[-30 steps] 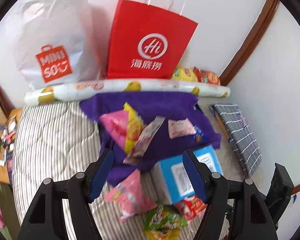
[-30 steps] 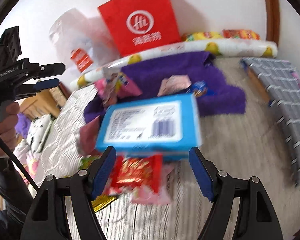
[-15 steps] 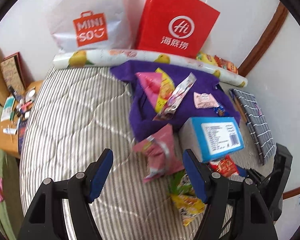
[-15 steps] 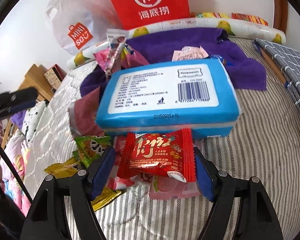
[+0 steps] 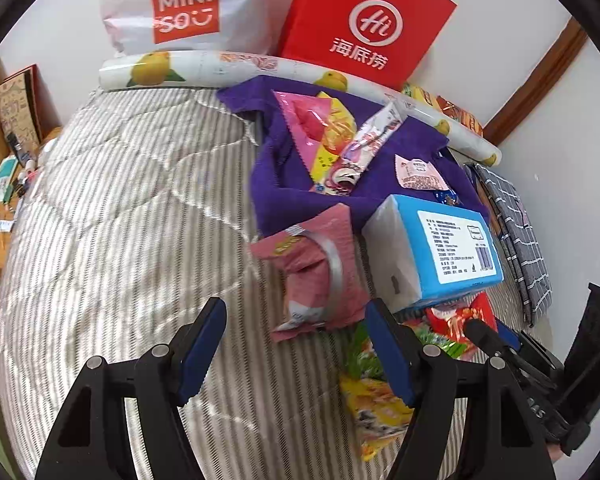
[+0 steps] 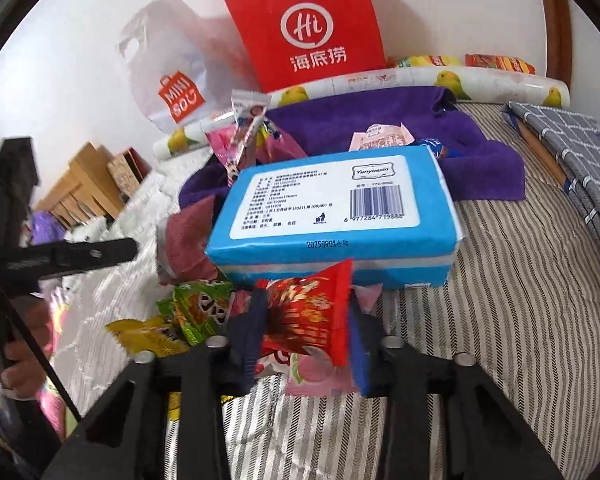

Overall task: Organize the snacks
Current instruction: 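Grasp the red snack packet with the right tool while the left tool grasps the pink silver-banded packet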

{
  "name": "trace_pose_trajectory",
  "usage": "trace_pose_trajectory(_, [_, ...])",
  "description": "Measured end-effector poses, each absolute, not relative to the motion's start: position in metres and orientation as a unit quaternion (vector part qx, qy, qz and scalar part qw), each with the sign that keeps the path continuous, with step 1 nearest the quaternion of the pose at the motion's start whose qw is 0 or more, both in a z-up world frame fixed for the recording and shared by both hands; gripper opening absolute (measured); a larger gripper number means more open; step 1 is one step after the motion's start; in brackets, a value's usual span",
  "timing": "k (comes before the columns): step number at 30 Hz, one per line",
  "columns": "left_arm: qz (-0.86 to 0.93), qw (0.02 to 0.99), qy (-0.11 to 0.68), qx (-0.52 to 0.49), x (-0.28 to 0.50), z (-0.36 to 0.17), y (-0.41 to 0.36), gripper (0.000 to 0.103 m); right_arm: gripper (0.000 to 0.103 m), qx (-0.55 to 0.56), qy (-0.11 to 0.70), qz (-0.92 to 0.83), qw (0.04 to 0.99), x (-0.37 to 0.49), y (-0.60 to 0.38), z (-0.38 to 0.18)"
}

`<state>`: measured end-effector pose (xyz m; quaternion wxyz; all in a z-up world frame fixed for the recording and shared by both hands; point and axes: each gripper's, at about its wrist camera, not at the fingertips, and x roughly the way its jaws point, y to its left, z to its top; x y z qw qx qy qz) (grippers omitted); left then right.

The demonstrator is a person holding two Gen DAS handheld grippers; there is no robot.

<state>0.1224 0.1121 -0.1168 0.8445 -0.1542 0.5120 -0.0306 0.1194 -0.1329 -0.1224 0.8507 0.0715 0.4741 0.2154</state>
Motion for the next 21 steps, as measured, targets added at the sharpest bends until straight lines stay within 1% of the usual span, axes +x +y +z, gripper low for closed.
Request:
trace_pose_trajectory(5, [-0.028,0.838,0.520,-0.161,0.138,-0.130,0.100,0.069,0.025,0.086,0.462,0.237,0.850,0.114,-0.143,-0.115])
trace_pose_trajectory(10, [-0.016,0.833,0.527,-0.167,0.153,-0.144,0.094,0.068,0.024,0.092,0.444,0.240,0.859,0.106,-0.162,-0.107])
trace_pose_trajectory(15, [-0.013,0.827,0.533,-0.178,0.162,-0.153,0.091,0.057,0.024,0.108,0.438,0.210,0.867,0.101,-0.199,-0.105])
trace_pose_trajectory(16, [-0.012,0.826,0.534,-0.180,0.164,-0.155,0.091,0.052,0.024,0.105,0.441,0.203,0.868,0.102,-0.205,-0.107])
trace_pose_trajectory(17, [-0.011,0.825,0.535,-0.182,0.165,-0.156,0.090,0.048,0.024,0.102,0.444,0.196,0.868,0.103,-0.211,-0.110])
trace_pose_trajectory(18, [-0.009,0.825,0.535,-0.184,0.165,-0.157,0.090,0.048,0.025,0.097,0.452,0.185,0.867,0.105,-0.217,-0.116])
trace_pose_trajectory(19, [-0.009,0.826,0.533,-0.184,0.166,-0.157,0.089,0.041,0.025,0.096,0.460,0.175,0.865,0.108,-0.223,-0.122])
trace_pose_trajectory(21, [-0.013,0.826,0.534,-0.182,0.167,-0.157,0.087,0.038,0.025,0.098,0.480,0.163,0.857,0.112,-0.231,-0.134])
